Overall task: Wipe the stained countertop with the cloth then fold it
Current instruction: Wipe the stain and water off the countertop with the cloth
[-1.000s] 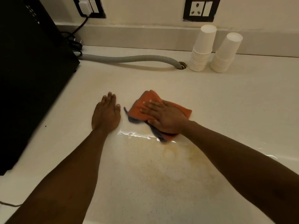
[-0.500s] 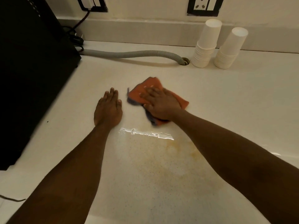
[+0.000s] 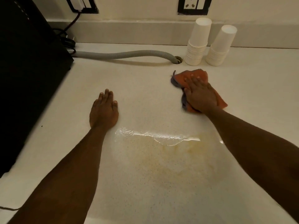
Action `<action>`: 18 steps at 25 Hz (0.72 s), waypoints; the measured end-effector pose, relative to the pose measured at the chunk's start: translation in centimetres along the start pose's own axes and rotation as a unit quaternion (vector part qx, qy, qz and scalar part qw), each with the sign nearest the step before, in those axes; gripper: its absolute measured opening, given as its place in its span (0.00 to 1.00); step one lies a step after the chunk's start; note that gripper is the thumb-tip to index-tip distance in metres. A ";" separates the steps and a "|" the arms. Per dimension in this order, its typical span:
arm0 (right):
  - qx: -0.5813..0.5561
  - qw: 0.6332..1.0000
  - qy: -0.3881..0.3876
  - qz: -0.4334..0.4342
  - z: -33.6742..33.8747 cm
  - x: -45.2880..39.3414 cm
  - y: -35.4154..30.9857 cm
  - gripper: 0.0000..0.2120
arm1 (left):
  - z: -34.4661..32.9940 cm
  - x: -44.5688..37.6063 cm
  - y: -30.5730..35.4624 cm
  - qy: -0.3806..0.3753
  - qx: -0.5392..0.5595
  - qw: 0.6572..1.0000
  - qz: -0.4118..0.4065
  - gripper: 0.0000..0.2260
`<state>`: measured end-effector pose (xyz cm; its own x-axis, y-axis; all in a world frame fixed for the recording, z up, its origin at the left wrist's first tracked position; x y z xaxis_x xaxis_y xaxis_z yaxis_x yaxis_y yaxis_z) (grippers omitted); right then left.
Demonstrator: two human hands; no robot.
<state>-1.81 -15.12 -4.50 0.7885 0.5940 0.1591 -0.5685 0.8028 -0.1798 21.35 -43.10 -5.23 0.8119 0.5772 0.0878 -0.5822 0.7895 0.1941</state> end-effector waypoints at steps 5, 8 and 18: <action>0.003 0.995 -0.030 0.094 -1.3 3.1 -8.4 0.26 | 0.1 0.2 0.0 0.000 -0.006 1.000 -0.007 0.24; 0.034 0.981 -0.053 0.182 -1.9 8.1 -7.6 0.25 | 0.2 0.1 0.3 -0.003 -0.002 1.000 -0.006 0.24; -0.024 0.987 0.017 -0.157 0.7 8.5 9.4 0.27 | -0.3 -0.2 0.0 -0.011 -0.018 1.000 -0.009 0.25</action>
<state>-0.57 -2.48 -4.15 0.9317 0.3145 0.1819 -0.2846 0.9430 -0.1725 21.21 -43.15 -5.51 0.8228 0.5585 0.1056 -0.5684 0.8071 0.1596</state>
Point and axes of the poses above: each hand's wrist, its own x-axis away from the middle knuckle, its own z-axis out of the back of the hand, y = z × x, the point moved 9 cm from there along -x, towards the middle knuckle, and after that the axes turned 5 degrees about -y, right-handed, at the moved point
